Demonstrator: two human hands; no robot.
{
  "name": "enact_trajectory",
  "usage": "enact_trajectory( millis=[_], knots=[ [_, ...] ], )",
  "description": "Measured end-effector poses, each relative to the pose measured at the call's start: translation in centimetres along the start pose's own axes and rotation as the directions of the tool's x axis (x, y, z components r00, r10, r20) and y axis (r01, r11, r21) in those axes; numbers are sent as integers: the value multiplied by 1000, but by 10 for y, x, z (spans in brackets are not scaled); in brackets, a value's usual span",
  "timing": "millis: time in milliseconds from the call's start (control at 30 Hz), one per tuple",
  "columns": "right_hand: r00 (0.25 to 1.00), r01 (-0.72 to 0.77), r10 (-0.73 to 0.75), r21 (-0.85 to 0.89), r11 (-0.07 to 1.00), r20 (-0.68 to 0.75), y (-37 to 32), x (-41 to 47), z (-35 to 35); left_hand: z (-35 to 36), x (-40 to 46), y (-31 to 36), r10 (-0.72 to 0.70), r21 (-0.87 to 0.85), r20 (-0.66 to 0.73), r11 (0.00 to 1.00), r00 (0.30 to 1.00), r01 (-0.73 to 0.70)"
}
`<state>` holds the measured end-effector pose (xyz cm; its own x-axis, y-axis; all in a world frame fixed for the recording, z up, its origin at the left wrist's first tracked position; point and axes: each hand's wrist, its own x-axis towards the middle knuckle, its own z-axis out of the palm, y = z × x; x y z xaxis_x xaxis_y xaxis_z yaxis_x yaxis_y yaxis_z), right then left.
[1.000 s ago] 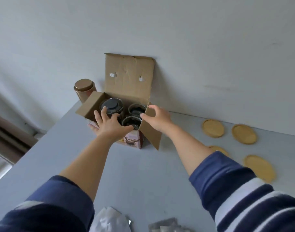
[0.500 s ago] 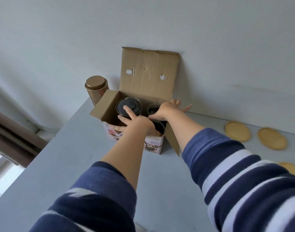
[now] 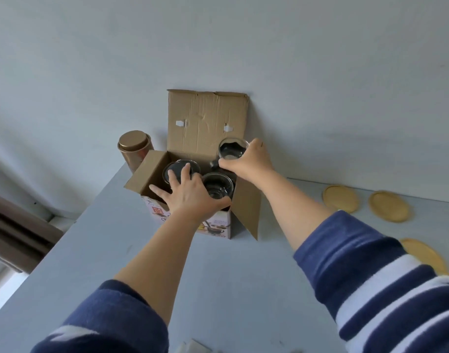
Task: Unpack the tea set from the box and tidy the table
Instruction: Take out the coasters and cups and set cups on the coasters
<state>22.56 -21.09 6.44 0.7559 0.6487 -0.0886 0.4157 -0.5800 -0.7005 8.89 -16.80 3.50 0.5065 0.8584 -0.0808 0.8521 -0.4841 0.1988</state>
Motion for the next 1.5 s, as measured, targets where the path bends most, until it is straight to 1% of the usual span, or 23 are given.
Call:
enact_trajectory(
  millis=[33, 67, 133, 233, 333, 500, 600, 733, 900, 1000, 1133, 1200, 1267, 1333, 1367, 1433, 1500],
  knots=[
    [1000, -22, 23, 129, 991, -10, 1, -1, -14, -7, -1, 3, 28, 6, -45, 1000, 999, -27],
    [999, -44, 48, 223, 974, -13, 4, -3, -29, -15, -1, 8, 51, -8, -80, 999, 995, -52],
    [996, -75, 86, 291, 954, -25, 16, -7, -60, -29, -1, 22, 90, -95, -117, 990, 989, -102],
    [986, -101, 134, 279, 955, -103, 51, -11, -100, -38, -2, 58, 148, -223, -131, 959, 980, -174],
    [964, -154, 198, 237, 959, -176, 100, -16, -134, -24, -4, 103, 194, -315, -108, 924, 975, -218],
    [908, -269, 308, 170, 948, -284, 192, -22, -177, 25, -3, 175, 219, -421, -30, 882, 975, -211],
    [876, -343, 379, 167, 924, -299, 241, -21, -189, 55, -3, 212, 227, -484, 30, 855, 974, -184],
    [845, -408, 442, 173, 897, -301, 294, -17, -187, 96, -1, 250, 275, -566, 99, 806, 956, -173],
    [853, -397, 437, 190, 898, -284, 336, -5, -177, 131, 3, 281, 324, -593, 157, 786, 933, -173],
    [862, -385, 431, 208, 899, -267, 348, -2, -172, 144, 5, 286, 337, -593, 187, 788, 923, -167],
    [857, -383, 432, 215, 898, -280, 351, -4, -168, 150, 9, 285, 335, -576, 177, 798, 925, -179],
    [865, -396, 442, 218, 892, -238, 348, -4, -171, 148, 10, 281, 347, -518, 178, 829, 921, -212],
    [869, -432, 468, 219, 875, -159, 343, -5, -179, 140, 9, 274, 347, -478, 185, 849, 919, -225],
    [851, -496, 514, 159, 854, -105, 335, -7, -188, 126, 8, 263, 346, -462, 137, 851, 928, -249],
    [843, -517, 525, 99, 851, -113, 329, -8, -192, 117, 9, 255, 343, -453, 99, 851, 934, -265],
    [853, -508, 499, -22, 861, -156, 310, -11, -195, 93, 11, 234, 330, -430, 27, 856, 944, -287],
    [883, -458, 438, -105, 883, -167, 284, -11, -190, 65, 13, 207, 325, -402, -33, 862, 945, -310]
  ],
)
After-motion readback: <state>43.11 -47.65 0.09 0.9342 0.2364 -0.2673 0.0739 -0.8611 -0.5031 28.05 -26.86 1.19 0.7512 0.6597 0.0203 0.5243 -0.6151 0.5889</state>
